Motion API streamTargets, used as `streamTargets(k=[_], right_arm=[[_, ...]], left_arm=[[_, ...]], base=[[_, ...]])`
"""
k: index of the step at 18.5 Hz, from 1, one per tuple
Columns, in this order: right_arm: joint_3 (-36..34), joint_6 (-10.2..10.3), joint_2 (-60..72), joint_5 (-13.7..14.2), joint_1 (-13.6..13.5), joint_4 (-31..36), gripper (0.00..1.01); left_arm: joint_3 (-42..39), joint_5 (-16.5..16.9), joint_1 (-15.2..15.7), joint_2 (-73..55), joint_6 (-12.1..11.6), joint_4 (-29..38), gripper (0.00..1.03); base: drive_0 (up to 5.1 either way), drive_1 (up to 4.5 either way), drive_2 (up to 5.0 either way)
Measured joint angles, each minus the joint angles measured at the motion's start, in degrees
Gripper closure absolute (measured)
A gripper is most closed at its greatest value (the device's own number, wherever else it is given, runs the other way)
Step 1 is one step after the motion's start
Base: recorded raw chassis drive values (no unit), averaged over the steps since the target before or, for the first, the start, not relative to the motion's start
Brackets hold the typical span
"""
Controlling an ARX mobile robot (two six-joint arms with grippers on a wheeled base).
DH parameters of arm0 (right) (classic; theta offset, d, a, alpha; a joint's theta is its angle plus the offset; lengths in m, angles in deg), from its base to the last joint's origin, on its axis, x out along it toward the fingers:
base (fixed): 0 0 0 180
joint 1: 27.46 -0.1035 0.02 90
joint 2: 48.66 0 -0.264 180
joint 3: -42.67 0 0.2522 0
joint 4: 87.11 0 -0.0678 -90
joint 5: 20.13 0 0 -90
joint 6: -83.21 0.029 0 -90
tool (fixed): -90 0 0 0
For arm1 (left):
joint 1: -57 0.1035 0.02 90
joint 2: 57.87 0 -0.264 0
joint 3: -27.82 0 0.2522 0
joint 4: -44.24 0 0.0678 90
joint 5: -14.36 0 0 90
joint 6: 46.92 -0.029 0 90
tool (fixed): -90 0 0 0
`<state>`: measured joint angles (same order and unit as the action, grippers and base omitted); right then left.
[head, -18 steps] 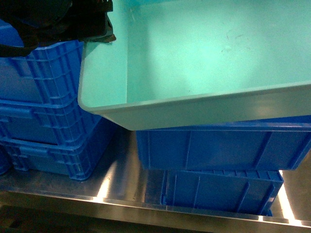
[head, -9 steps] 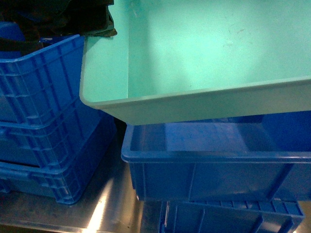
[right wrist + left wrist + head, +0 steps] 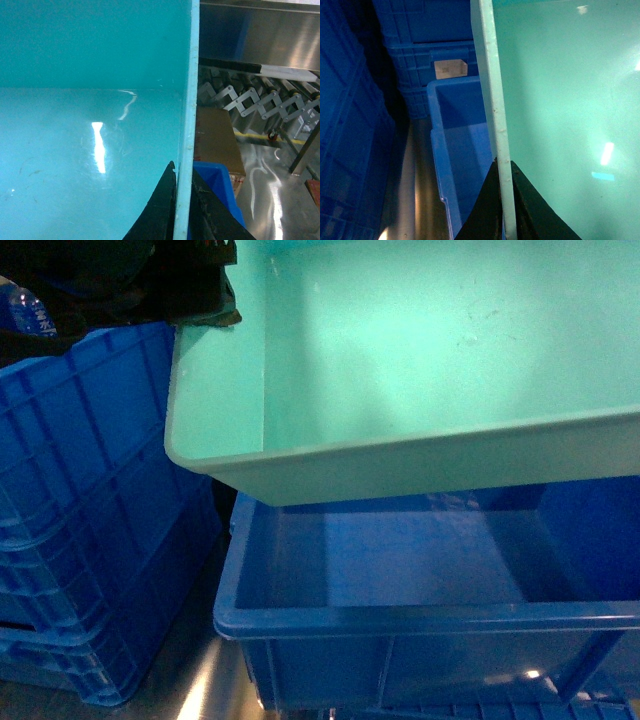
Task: Stack blue boxes stably on right
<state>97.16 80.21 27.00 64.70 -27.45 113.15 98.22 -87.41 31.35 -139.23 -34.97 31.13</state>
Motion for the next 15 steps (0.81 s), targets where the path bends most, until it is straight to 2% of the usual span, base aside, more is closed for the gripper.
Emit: streamTargets(k=[15], right_arm=[[0.0, 0.0, 0.0, 0.0, 0.0, 0.2, 0.95]], left_arm=[[0.0, 0.0, 0.0, 0.0, 0.0, 0.1, 1.01]], base=[[2.6, -4.01, -4.0]])
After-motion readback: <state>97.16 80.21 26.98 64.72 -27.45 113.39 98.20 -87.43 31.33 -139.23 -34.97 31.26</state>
